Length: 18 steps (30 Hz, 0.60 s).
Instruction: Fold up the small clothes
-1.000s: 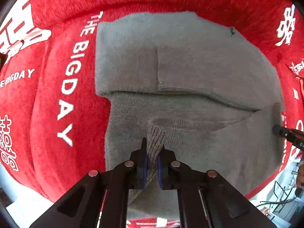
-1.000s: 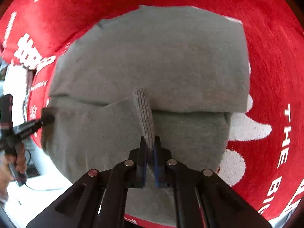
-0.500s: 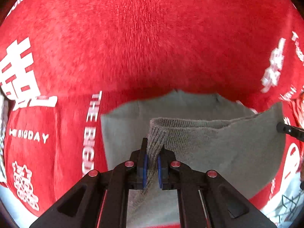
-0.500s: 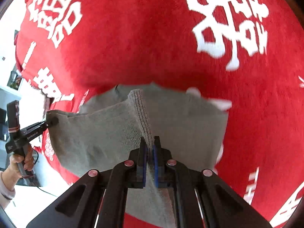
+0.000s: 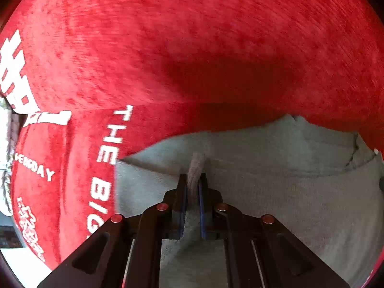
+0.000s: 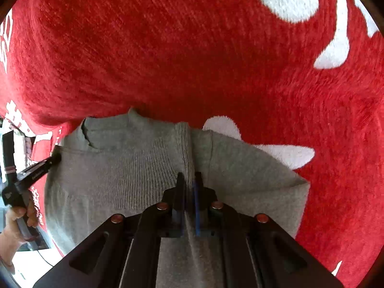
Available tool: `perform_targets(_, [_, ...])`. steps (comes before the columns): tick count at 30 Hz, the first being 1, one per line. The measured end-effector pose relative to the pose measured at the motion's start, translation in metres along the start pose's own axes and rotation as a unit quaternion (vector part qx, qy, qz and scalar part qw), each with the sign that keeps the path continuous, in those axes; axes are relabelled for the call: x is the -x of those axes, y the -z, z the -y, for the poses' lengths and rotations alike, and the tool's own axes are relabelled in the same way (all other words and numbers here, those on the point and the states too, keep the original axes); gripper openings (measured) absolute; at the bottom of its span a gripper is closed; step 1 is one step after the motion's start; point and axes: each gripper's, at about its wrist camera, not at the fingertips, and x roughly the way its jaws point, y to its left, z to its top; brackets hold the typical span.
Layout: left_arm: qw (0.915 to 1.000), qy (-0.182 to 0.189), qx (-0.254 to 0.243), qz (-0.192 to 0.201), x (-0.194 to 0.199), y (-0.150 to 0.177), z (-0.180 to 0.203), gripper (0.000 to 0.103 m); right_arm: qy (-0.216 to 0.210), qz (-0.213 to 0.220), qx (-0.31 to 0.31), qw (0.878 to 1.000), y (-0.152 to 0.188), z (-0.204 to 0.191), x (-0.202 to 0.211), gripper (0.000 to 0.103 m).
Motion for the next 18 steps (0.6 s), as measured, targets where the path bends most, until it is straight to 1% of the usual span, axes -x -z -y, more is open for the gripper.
perform_targets(1, [0.9999, -0.011, 0.006, -0.004, 0.003, -0.001, -0.007, 0.031, 0.012, 0.002, -0.005, 1.000, -0.001, 0.001, 0.003, 0.009])
perform_targets(2, [0.9997, -0.023, 0.009, -0.002, 0.005, -0.002, -0.011, 0.058, 0.023, 0.002, -0.013, 1.000, -0.003, 0.002, 0.004, 0.013])
perform_targets(3, [0.9991, -0.040, 0.011, 0.008, 0.013, 0.000, -0.018, 0.072, 0.021, 0.001, -0.031, 0.999, -0.005, 0.008, 0.007, 0.022])
perform_targets(4, [0.9990, -0.042, 0.008, 0.014, 0.018, 0.002, -0.023, 0.072, 0.019, 0.001, -0.042, 0.999, -0.004, 0.014, 0.010, 0.023])
perform_targets(5, [0.9993, -0.035, 0.005, 0.013, 0.021, 0.004, -0.027, 0.072, 0.017, 0.003, -0.052, 0.999, -0.002, 0.017, 0.015, 0.023])
perform_targets(7, [1.0000, -0.007, 0.005, 0.000, 0.030, 0.015, -0.039, 0.072, 0.014, 0.007, -0.056, 0.998, 0.003, 0.022, 0.024, 0.023])
perform_targets(9, [1.0000, 0.005, 0.005, -0.003, 0.036, 0.028, -0.048, 0.072, 0.003, 0.011, -0.058, 0.998, 0.014, 0.022, 0.038, 0.023])
perform_targets(11, [0.9997, 0.016, 0.007, -0.015, 0.039, 0.045, -0.061, 0.072, -0.022, 0.009, -0.068, 0.997, 0.037, 0.018, 0.052, 0.023])
perform_targets(12, [0.9994, 0.023, 0.009, -0.024, 0.038, 0.055, -0.067, 0.072, -0.036, 0.006, -0.078, 0.996, 0.048, 0.014, 0.057, 0.024])
perform_targets(13, [0.9987, 0.034, 0.013, -0.036, 0.038, 0.073, -0.074, 0.072, -0.047, 0.001, -0.090, 0.995, 0.061, 0.013, 0.062, 0.032])
perform_targets(14, [0.9981, 0.041, 0.015, -0.044, 0.039, 0.084, -0.076, 0.072, -0.061, -0.007, -0.109, 0.992, 0.081, 0.011, 0.068, 0.037])
perform_targets(15, [0.9969, 0.052, 0.018, -0.056, 0.037, 0.099, -0.083, 0.072, -0.073, -0.010, -0.125, 0.989, 0.097, 0.008, 0.073, 0.048])
perform_targets(16, [0.9956, 0.063, 0.021, -0.066, 0.034, 0.109, -0.086, 0.072, -0.083, -0.013, -0.141, 0.987, 0.113, 0.007, 0.077, 0.050])
perform_targets(18, [0.9918, 0.088, 0.030, -0.087, 0.028, 0.128, -0.093, 0.072, -0.095, -0.019, -0.178, 0.979, 0.148, 0.005, 0.084, 0.050])
